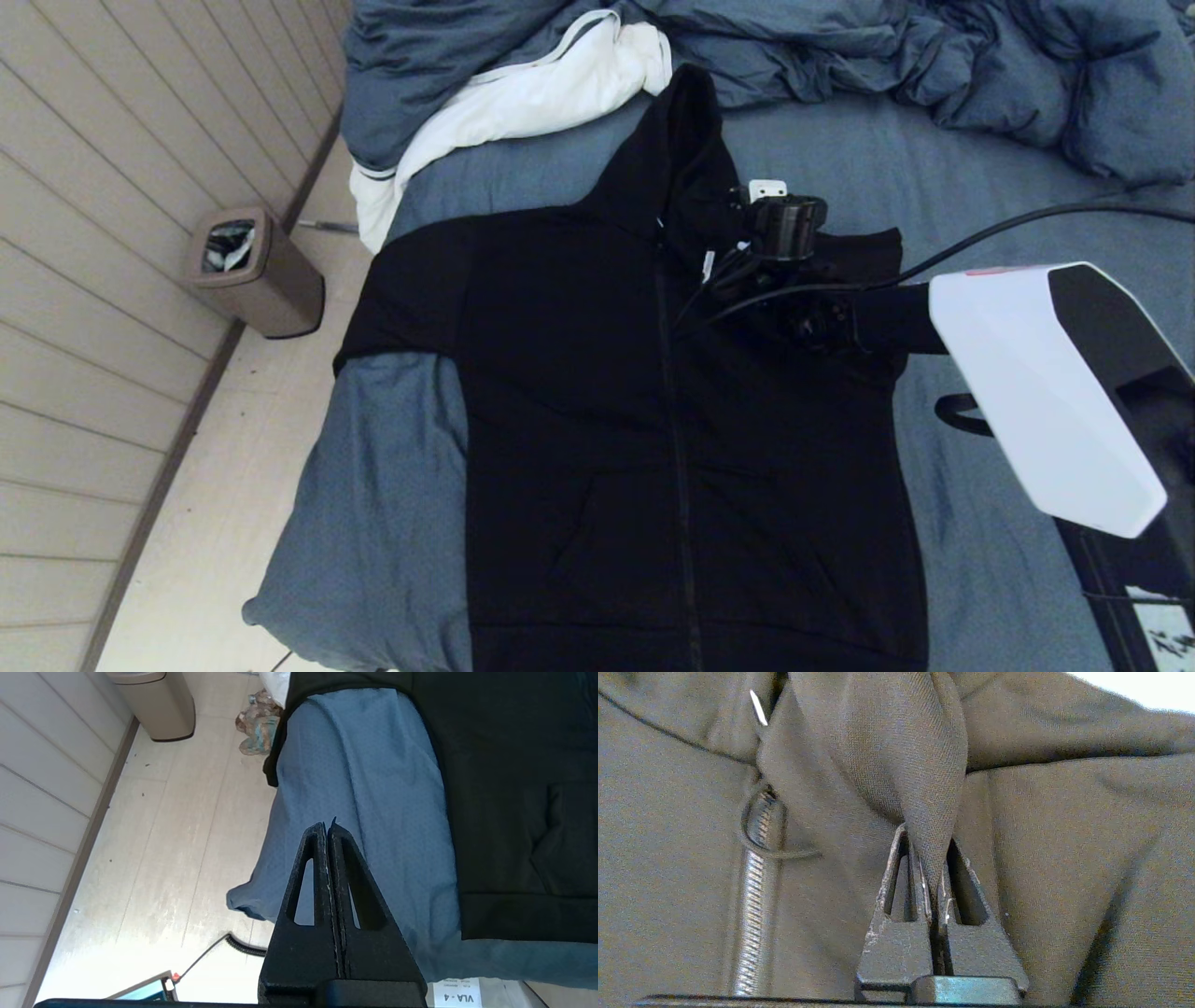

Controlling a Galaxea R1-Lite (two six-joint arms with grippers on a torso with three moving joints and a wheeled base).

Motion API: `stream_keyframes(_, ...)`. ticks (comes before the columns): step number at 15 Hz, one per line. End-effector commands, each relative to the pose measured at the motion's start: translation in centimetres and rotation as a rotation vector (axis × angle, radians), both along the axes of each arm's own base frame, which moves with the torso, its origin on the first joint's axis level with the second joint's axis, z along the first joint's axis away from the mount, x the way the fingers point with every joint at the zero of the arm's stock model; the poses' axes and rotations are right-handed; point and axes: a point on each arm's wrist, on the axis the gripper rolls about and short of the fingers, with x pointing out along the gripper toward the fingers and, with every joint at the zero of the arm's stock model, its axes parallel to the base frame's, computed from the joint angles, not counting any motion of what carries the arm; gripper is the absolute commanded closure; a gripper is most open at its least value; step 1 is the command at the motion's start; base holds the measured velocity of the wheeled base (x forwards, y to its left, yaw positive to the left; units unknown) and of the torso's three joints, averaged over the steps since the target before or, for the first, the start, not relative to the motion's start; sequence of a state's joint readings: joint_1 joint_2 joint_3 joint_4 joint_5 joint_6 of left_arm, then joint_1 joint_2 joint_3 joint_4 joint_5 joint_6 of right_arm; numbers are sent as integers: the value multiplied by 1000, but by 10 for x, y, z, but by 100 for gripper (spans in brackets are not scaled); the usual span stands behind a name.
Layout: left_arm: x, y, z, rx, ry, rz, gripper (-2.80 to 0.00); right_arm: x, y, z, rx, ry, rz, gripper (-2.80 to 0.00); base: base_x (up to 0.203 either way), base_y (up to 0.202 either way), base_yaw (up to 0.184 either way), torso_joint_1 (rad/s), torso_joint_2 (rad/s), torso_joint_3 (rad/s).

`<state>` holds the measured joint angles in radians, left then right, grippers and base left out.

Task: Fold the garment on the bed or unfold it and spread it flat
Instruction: Fold the black sweatshirt

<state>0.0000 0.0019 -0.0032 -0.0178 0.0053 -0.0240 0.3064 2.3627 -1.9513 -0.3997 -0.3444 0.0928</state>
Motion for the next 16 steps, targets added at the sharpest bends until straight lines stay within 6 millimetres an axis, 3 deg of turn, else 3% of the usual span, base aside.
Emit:
stream_keyframes(1, 0, 0, 0, -1, -1, 1, 0, -7, 3, 14, 12, -31, -1, 0, 0, 0, 0, 0, 0, 0)
stream_keyframes(4, 0, 0, 0, -1, -1, 1, 0, -16, 15, 25, 30, -56, 6, 0, 0, 0, 0, 0, 0, 0)
stream_keyframes(7, 0, 0, 0, -1, -1, 1, 0, -31, 44, 31, 39, -88, 51, 0, 0, 0, 0, 0, 0, 0)
stream_keyframes(9, 0, 0, -1, -2, 2, 2, 0, -35, 60, 24, 20, -74, 82, 0, 0, 0, 0, 0, 0, 0)
stream_keyframes(13, 0, 0, -1, -1, 1, 1, 0, -42, 89, -11, -71, -57, 138, 0, 0, 0, 0, 0, 0, 0)
stream_keyframes(16, 0, 0, 0, -1, 0, 1, 0, -37, 93, -26, -149, -73, 129, 0, 0, 0, 0, 0, 0, 0)
